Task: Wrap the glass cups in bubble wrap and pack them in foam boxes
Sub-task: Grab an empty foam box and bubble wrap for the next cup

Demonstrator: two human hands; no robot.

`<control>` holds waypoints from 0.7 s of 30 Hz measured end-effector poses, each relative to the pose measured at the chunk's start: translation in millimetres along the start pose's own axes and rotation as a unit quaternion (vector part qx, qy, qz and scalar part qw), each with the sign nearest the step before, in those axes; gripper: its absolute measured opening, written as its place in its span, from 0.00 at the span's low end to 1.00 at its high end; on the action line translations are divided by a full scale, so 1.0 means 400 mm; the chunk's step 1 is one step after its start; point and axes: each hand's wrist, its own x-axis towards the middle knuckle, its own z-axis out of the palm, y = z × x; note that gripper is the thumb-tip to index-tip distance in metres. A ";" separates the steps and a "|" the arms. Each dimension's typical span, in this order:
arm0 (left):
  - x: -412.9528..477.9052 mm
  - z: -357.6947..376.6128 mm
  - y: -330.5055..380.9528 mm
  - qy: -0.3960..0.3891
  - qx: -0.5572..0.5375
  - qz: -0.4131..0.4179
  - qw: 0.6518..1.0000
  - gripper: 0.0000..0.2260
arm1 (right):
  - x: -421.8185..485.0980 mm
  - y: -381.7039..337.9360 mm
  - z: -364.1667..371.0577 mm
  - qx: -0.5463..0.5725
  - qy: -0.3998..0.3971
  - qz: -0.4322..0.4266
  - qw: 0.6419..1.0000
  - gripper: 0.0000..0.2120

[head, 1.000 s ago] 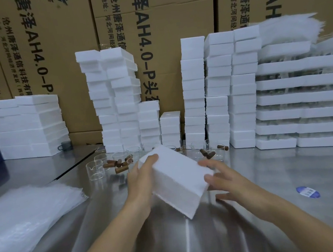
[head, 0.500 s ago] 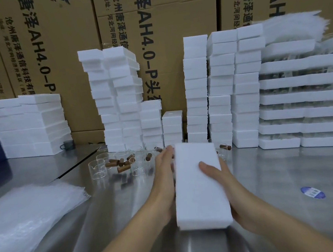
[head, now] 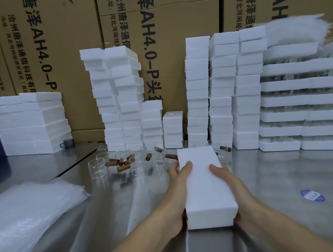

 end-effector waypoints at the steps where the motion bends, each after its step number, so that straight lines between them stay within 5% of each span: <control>1: 0.000 0.004 0.008 -0.004 0.009 -0.001 1.000 0.19 | 0.000 -0.002 0.002 0.003 0.003 -0.010 1.000 0.21; 7: -0.009 -0.031 0.065 -0.131 0.090 -0.049 0.986 0.41 | 0.016 -0.057 -0.011 -0.013 0.072 -0.090 0.993 0.18; 10: -0.009 -0.029 0.033 -0.089 0.128 -0.044 0.987 0.47 | 0.013 -0.067 -0.036 -0.050 0.089 -0.068 0.992 0.20; 13: 0.018 0.002 0.026 -0.032 0.087 -0.031 0.995 0.44 | 0.005 -0.061 -0.053 -0.069 0.101 -0.035 0.992 0.27; 16: 0.103 0.004 0.116 -0.010 -0.001 0.006 1.000 0.38 | 0.011 -0.053 -0.089 -0.065 0.146 -0.038 0.986 0.20; 21: 0.247 0.028 0.336 -0.015 -0.148 0.100 0.984 0.36 | 0.044 -0.032 -0.137 -0.037 0.160 -0.026 0.986 0.23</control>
